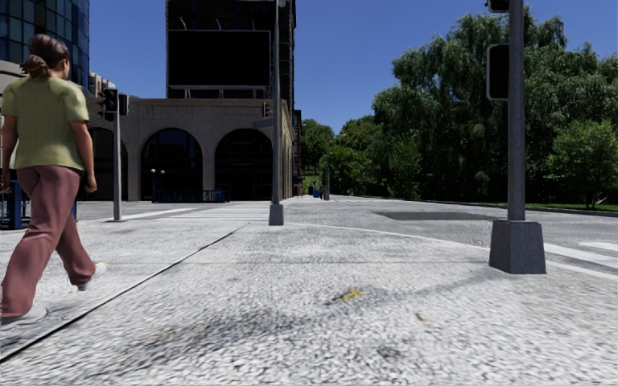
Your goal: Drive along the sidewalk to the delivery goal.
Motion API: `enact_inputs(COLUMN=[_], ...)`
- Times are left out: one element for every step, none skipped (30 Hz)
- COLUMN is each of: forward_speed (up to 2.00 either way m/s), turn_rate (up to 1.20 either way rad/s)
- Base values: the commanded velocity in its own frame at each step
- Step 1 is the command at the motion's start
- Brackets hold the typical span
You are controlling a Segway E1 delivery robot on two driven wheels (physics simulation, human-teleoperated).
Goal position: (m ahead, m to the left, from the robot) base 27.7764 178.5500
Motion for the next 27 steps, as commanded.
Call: enact_inputs(forward_speed=[1.73,1.63,1.53,1.53,1.49,1.48,1.48,1.47,1.47,1.47,1.47,1.47,1.47,1.47,1.47,1.47,1.47,1.47,1.47,1.47,1.47,1.47,1.47,1.47,1.47,1.47,1.47], turn_rate=[0.0,0.0,0.0,0.0,0.0,0.0,0.0,0.0,0.0,0.0,0.0,0.0,0.0,0.0,0.0,0.0,0.0,0.0,0.0,0.0,0.0,0.0,0.0,0.0,0.0,0.0,0.12])
